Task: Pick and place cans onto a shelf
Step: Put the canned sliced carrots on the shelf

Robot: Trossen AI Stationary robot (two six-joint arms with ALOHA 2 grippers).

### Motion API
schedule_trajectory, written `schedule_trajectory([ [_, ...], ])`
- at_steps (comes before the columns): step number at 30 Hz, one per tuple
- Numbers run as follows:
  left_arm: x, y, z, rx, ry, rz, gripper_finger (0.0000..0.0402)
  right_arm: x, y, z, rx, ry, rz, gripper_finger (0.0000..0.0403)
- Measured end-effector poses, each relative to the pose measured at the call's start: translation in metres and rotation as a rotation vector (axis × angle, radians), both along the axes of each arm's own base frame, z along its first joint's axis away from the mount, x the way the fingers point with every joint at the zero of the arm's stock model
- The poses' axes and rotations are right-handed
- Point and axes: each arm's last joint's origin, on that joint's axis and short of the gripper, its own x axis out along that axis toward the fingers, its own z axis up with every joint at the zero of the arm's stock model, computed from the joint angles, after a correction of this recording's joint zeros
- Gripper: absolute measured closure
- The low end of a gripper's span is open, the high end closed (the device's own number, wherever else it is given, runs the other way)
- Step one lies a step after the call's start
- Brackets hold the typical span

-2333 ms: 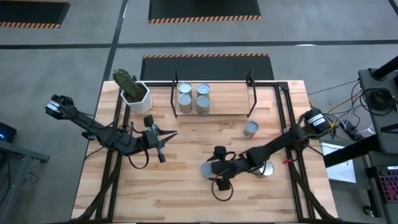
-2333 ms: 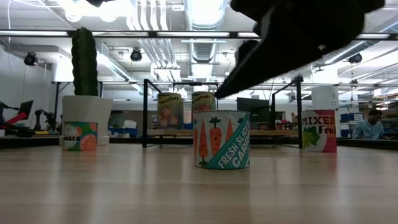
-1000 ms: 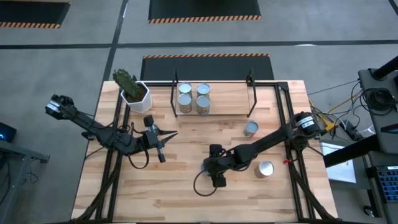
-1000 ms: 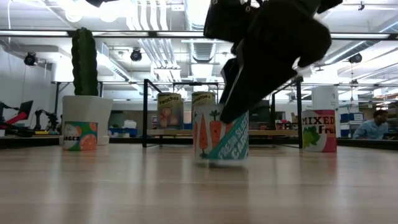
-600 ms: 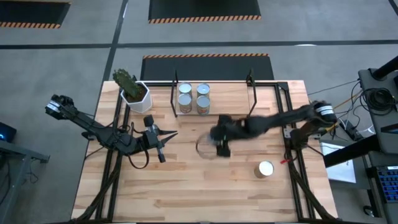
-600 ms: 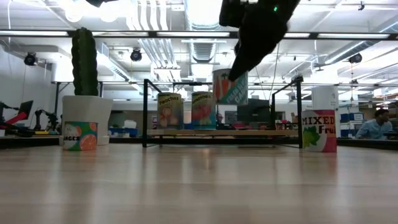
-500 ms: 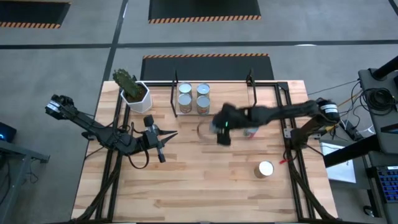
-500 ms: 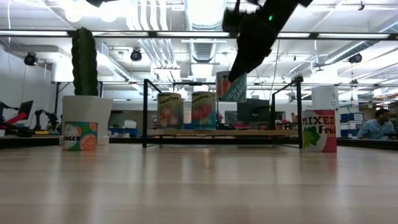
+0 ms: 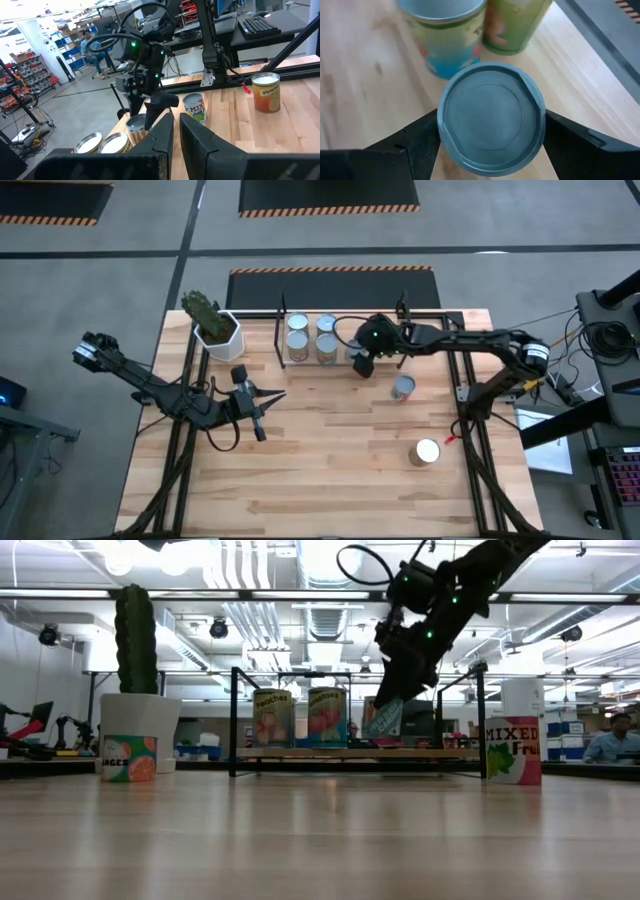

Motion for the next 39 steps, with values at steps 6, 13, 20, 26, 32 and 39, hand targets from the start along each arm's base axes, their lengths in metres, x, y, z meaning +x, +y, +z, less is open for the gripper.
schedule_trajectory([
  [6, 0.0, 0.0, 0.0, 0.004, 0.002, 0.0, 0.0388, 0.003, -0.002, -0.006, -0.009, 0.018, 0.016, 0.011],
  [13, 0.0, 0.0, 0.0, 0.004, 0.002, 0.0, 0.0388, 0.007, -0.004, -0.015, -0.019, 0.052, 0.028, 0.011],
  [20, 0.0, 0.0, 0.0, 0.004, 0.002, 0.0, 0.0388, 0.008, -0.005, -0.016, -0.021, 0.05, 0.026, 0.0084],
  [26, 0.0, 0.0, 0.0, 0.004, 0.002, 0.0, 0.0388, 0.008, -0.007, -0.016, -0.026, 0.05, 0.022, 0.0049],
  [32, 0.0, 0.0, 0.0, 0.004, 0.002, 0.0, 0.0388, 0.011, -0.008, -0.002, -0.031, 0.031, 0.02, 0.0045],
  [39, 0.0, 0.0, 0.0, 0.004, 0.002, 0.0, 0.0388, 0.013, 0.0, 0.034, -0.025, 0.066, 0.059, 0.0052],
])
